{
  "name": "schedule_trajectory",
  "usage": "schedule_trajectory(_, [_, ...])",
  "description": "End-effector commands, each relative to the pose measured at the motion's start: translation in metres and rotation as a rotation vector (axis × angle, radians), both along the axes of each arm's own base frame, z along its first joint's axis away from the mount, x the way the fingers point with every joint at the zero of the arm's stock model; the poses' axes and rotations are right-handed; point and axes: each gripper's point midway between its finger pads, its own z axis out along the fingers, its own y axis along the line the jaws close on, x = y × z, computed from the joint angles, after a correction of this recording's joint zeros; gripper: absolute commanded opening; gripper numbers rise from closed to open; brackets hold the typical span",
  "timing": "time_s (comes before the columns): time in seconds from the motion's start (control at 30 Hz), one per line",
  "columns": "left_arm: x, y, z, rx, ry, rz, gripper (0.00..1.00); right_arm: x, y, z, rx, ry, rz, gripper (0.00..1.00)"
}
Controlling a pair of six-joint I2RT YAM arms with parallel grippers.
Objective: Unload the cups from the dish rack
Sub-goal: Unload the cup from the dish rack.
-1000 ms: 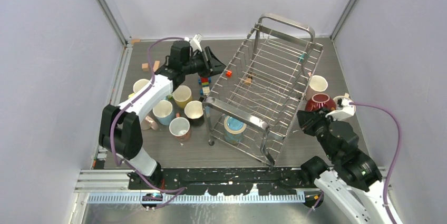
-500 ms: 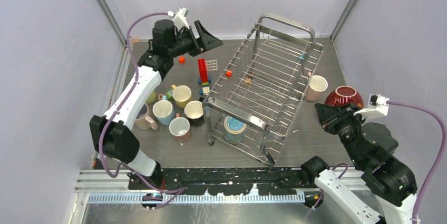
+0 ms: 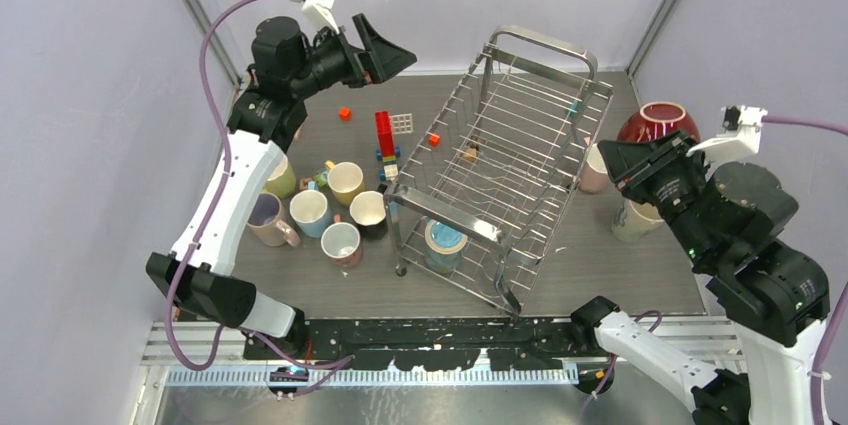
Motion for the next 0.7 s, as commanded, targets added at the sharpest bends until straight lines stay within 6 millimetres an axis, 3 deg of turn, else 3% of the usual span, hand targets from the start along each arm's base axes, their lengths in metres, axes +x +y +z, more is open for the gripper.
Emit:
schedule_trajectory(0.0, [-0.024, 0.011, 0.049, -0.002, -0.154, 0.002, 1.00, 0.002, 0.004, 0.071, 0.074, -0.174, 0.019, 0.01])
schedule_trajectory(0.2, [-0.048, 0.011, 0.074, 0.020, -0.283, 0.011, 1.00, 0.018, 0.043, 0.114, 0.195, -0.227, 0.150, 0.01])
schedule_trajectory(0.37, [-0.064, 0.012, 0.084, 0.065, -0.375, 0.039, 1.00, 0.030, 0.081, 0.146, 0.319, -0.263, 0.288, 0.01])
schedule_trajectory(0.53, [-0.083, 0.008, 0.091, 0.097, -0.473, 0.054, 1.00, 0.034, 0.109, 0.177, 0.450, -0.312, 0.412, 0.01])
schedule_trajectory(0.67, [-0.097, -0.005, 0.094, 0.100, -0.545, 0.039, 1.00, 0.037, 0.120, 0.195, 0.562, -0.345, 0.464, 0.01])
